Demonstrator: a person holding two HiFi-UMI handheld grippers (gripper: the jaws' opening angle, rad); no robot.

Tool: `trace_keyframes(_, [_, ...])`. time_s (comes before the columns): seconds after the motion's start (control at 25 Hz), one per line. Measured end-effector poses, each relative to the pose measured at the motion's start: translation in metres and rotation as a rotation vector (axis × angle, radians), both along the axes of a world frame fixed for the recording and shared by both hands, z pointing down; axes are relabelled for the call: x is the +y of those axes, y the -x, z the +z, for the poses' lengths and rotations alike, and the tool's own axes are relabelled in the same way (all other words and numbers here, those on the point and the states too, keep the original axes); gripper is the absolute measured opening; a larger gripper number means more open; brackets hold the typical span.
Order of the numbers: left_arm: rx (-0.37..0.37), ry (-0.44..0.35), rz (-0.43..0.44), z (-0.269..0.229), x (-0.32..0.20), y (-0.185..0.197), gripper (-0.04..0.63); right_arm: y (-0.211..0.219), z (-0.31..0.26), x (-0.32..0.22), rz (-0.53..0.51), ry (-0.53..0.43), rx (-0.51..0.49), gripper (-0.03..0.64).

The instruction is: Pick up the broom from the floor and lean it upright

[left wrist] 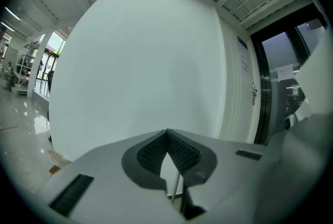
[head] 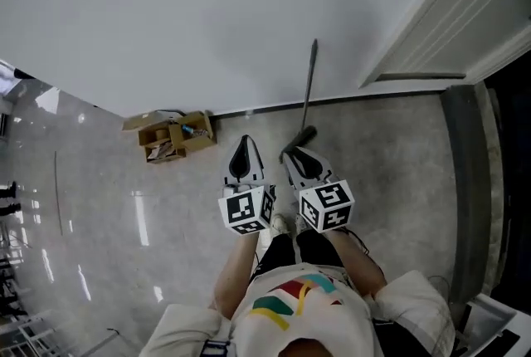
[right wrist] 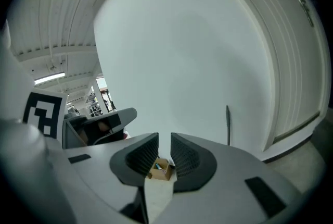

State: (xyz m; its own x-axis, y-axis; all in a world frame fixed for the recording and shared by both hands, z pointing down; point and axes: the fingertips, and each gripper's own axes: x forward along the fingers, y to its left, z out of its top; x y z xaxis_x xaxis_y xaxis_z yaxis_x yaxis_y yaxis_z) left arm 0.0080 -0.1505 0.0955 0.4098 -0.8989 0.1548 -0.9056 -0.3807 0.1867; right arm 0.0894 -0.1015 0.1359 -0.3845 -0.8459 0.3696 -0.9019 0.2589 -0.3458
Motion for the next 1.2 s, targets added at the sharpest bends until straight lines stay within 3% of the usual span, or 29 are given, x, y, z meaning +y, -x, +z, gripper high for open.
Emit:
trace_keyframes(0.2, [0.007,-0.1,0.082,-0.073,0.032,-0.01,0.044,-0.008,-0.081,0.033,0.008,-0.141,0.075,0.084])
trace_keyframes(0.44, [-0.003,-0.155,0.152,-0.089,0.066,-0.019,0.044,-0.014,-0.103,0.056,0.014,-0.206,0.133,0.083])
trace_keyframes(0.64, [-0.006,-0.147,0.174,-0.083,0.081,-0.019,0.044,-0.017,-0.102,0.068,0.014,-0.203,0.138,0.084])
trace_keyframes(1.2, [-0.013,-0.144,0.134,-0.082,0.098,-0.002,0.044,0.001,-0.096,0.084,-0.043,-0.195,0.13,0.083])
